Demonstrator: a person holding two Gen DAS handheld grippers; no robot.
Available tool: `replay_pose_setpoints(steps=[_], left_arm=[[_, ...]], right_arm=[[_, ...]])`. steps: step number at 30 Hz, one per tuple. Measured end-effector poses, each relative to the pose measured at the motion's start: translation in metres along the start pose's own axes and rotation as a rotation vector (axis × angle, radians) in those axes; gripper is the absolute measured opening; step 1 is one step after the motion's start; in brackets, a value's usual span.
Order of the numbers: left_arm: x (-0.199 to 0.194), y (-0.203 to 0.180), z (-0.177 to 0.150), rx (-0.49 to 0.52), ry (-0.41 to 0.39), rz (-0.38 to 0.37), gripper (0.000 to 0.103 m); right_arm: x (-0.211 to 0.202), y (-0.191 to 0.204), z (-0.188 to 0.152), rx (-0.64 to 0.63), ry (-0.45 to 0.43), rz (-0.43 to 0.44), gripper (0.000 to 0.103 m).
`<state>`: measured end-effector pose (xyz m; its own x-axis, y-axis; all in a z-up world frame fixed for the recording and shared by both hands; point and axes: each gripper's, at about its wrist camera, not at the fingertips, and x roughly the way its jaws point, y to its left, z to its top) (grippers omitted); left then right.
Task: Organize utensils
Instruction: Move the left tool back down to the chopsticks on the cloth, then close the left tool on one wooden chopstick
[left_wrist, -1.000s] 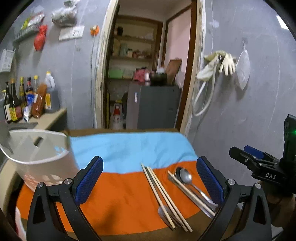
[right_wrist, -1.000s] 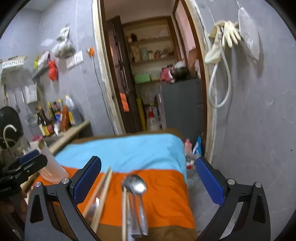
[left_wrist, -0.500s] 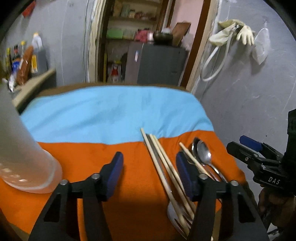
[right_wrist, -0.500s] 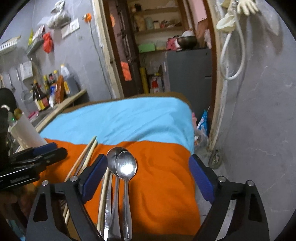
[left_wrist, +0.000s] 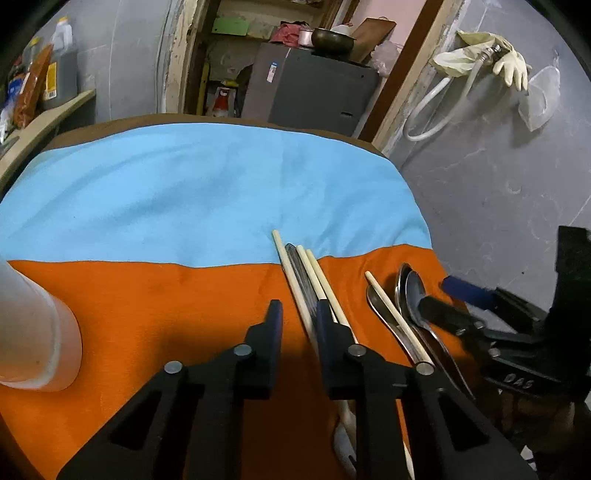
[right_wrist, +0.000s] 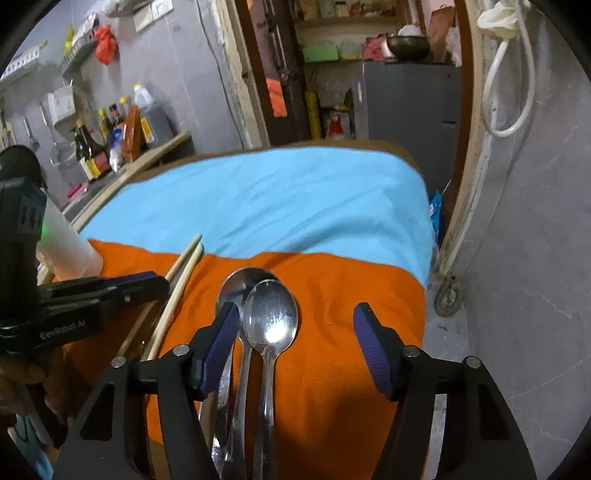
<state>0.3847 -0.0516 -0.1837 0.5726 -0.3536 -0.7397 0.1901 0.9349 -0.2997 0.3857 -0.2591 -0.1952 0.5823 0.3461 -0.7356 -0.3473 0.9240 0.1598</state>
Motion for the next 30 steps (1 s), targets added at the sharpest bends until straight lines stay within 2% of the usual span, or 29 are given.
replay_pose_setpoints(steps=[2, 6, 8, 13, 15, 19, 26, 30], left_arm=[[-0.002, 0.002, 0.0, -0.01, -0.004, -0.018, 0.006], [-0.006, 0.007, -0.002, -0.047, -0.025, -0.035, 0.006], [-0.009, 0.011, -0.002, -0.071, -0.032, -0.039, 0.006], [-0.014, 0.013, -0.004, -0.083, -0.018, -0.008, 0.006], [-0.012, 0.01, -0.003, -0.08, -0.004, -0.004, 0.006], [-0.005, 0.015, 0.002, -0.099, 0.038, -0.023, 0.01], [0.0, 0.021, 0.014, -0.105, 0.097, -0.057, 0.01], [-0.001, 0.024, 0.014, -0.123, 0.09, -0.076, 0.008]], right_arm=[[0.005, -0.001, 0.001, 0.002, 0.026, -0.006, 0.06], [0.008, 0.0, 0.003, -0.015, 0.04, -0.017, 0.06], [0.009, 0.002, 0.003, -0.024, 0.042, -0.041, 0.054], [0.004, -0.011, 0.001, 0.038, 0.028, -0.074, 0.021], [0.003, -0.019, 0.001, 0.068, 0.026, -0.051, 0.016], [0.005, -0.027, 0.003, 0.084, 0.034, 0.004, 0.016], [0.01, -0.022, 0.01, 0.048, 0.054, 0.037, 0.019], [0.008, -0.029, 0.007, 0.089, 0.042, 0.061, 0.006]])
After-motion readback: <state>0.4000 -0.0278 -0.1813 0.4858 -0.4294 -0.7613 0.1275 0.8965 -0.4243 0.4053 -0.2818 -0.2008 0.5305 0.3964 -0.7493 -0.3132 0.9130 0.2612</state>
